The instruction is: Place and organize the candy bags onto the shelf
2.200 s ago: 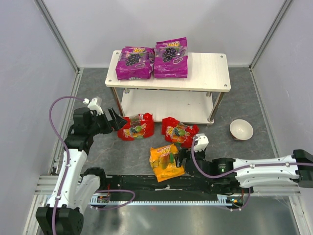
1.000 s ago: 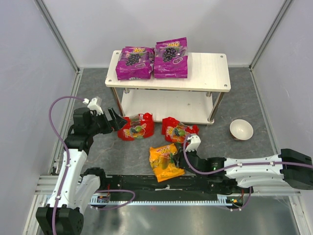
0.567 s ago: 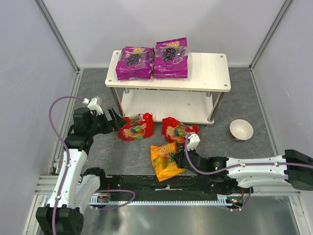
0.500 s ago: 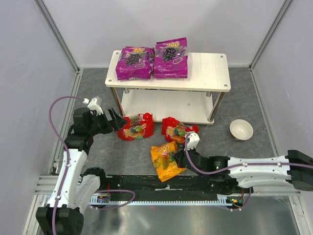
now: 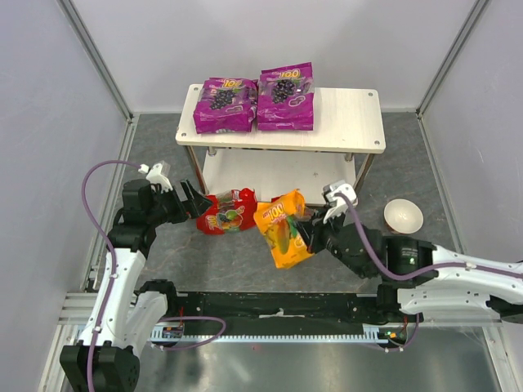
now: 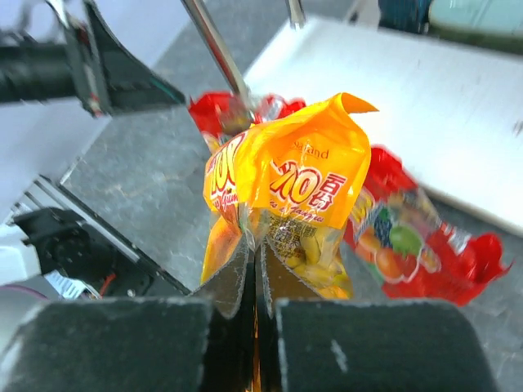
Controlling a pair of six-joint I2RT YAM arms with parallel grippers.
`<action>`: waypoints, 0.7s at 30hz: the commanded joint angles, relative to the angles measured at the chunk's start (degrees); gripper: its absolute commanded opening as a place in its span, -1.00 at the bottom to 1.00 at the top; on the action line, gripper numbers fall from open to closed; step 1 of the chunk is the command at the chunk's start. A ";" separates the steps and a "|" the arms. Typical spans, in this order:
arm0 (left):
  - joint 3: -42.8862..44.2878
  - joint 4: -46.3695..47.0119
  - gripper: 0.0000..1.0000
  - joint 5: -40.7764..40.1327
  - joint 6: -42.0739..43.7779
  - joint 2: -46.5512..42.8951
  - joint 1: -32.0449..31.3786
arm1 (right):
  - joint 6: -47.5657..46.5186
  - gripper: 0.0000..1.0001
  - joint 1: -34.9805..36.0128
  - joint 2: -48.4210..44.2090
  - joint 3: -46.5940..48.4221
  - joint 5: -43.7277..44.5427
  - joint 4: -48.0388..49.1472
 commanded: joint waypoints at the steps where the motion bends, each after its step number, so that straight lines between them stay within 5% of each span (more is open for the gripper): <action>1: -0.05 1.69 0.97 0.85 -0.13 -0.30 -0.10 | -9.95 -1.00 -0.03 1.97 14.28 4.95 -0.22; 17: -0.05 1.69 0.97 0.76 -0.22 0.14 -0.10 | -37.28 -1.00 -1.70 16.02 50.66 19.72 0.57; 21: -0.13 1.78 0.97 0.67 -0.22 0.22 -0.10 | -40.45 -1.00 -7.14 19.46 57.18 15.79 0.57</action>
